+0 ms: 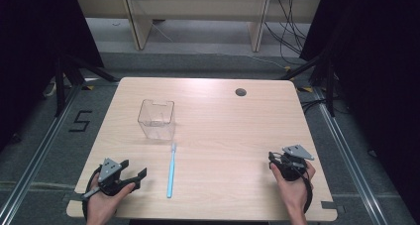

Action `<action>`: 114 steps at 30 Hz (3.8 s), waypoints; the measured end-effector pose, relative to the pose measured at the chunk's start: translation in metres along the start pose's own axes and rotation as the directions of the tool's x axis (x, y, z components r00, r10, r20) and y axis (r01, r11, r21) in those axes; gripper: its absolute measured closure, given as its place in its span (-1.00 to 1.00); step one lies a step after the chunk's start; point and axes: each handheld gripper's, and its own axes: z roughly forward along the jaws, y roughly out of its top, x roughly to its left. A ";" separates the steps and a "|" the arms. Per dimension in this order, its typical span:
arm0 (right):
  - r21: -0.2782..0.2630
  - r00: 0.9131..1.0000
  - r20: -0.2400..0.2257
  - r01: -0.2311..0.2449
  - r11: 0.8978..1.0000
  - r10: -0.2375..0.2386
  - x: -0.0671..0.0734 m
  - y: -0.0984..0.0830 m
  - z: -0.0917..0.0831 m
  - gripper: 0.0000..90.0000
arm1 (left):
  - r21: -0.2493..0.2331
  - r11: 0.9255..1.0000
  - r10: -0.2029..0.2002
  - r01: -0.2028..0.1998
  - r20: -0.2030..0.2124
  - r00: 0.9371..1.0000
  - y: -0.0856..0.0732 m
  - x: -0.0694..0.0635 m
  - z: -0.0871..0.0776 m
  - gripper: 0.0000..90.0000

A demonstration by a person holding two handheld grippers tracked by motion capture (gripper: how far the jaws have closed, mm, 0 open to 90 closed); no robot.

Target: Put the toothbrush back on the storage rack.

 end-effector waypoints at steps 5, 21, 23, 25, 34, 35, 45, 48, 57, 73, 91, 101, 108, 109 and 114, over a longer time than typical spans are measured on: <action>-0.006 0.999 -0.028 -0.017 1.000 0.017 -0.003 0.003 0.002 -0.17 | 0.008 1.000 -0.014 0.014 0.045 0.999 0.003 -0.006 0.006 -0.49; 0.091 0.999 -0.035 -0.005 0.996 0.008 0.006 0.009 0.001 -0.19 | 0.114 0.992 0.042 -0.056 0.119 0.992 0.027 -0.029 0.013 -0.43; 0.107 0.998 -0.061 0.011 0.994 -0.004 0.005 0.009 0.001 -0.19 | 0.125 0.991 0.043 -0.057 0.119 0.992 0.030 -0.031 0.014 -0.43; 0.109 0.998 -0.059 0.008 0.994 -0.001 0.006 0.010 0.000 -0.19 | 0.128 0.990 0.043 -0.059 0.123 0.991 0.032 -0.032 0.015 -0.43; 0.141 0.999 -0.036 0.024 0.990 -0.019 0.008 0.014 -0.002 -0.20 | 0.233 0.965 0.092 -0.121 0.133 0.987 0.047 -0.038 0.022 -0.42; 0.142 0.999 -0.032 0.022 0.990 -0.018 0.009 0.015 -0.002 -0.20 | 0.250 0.958 0.110 -0.143 0.139 0.984 0.049 -0.038 0.022 -0.40; 0.141 0.997 -0.056 0.059 0.988 -0.051 0.014 0.018 -0.002 -0.18 | 0.352 0.914 0.157 -0.200 0.148 0.976 0.064 -0.049 0.037 -0.33; 0.150 0.996 -0.062 0.073 0.986 -0.065 0.014 0.019 -0.003 -0.18 | 0.365 0.912 0.145 -0.189 0.145 0.979 0.066 -0.053 0.043 -0.31; 0.147 0.996 -0.058 0.072 0.986 -0.064 0.013 0.019 -0.004 -0.18 | 0.456 0.872 0.119 -0.176 0.151 0.981 0.065 -0.062 0.056 -0.19; 0.160 0.998 -0.047 0.046 0.986 -0.039 0.014 0.020 -0.006 -0.18 | 0.553 0.823 0.083 -0.129 0.108 0.991 0.067 -0.074 0.068 0.00; 0.168 0.998 -0.057 0.033 0.985 -0.024 0.012 0.019 -0.007 -0.18 | 0.614 0.768 0.136 -0.182 0.122 0.983 0.070 -0.083 0.083 0.18; 0.163 0.998 -0.061 0.037 0.986 -0.028 0.012 0.019 -0.006 -0.18 | 0.612 0.753 0.194 -0.240 0.143 0.971 0.070 -0.082 0.083 0.35; 0.164 0.998 -0.056 0.044 0.986 -0.035 0.012 0.018 -0.005 -0.18 | 0.620 0.734 0.227 -0.277 0.161 0.961 0.070 -0.080 0.080 0.51; 0.164 0.998 -0.060 0.043 0.986 -0.033 0.012 0.018 -0.005 -0.18 | 0.622 0.731 0.228 -0.282 0.167 0.959 0.070 -0.079 0.080 0.52; 0.167 0.997 -0.067 0.051 0.985 -0.041 0.012 0.018 -0.004 -0.19 | 0.634 0.711 0.243 -0.304 0.185 0.952 0.071 -0.076 0.079 0.67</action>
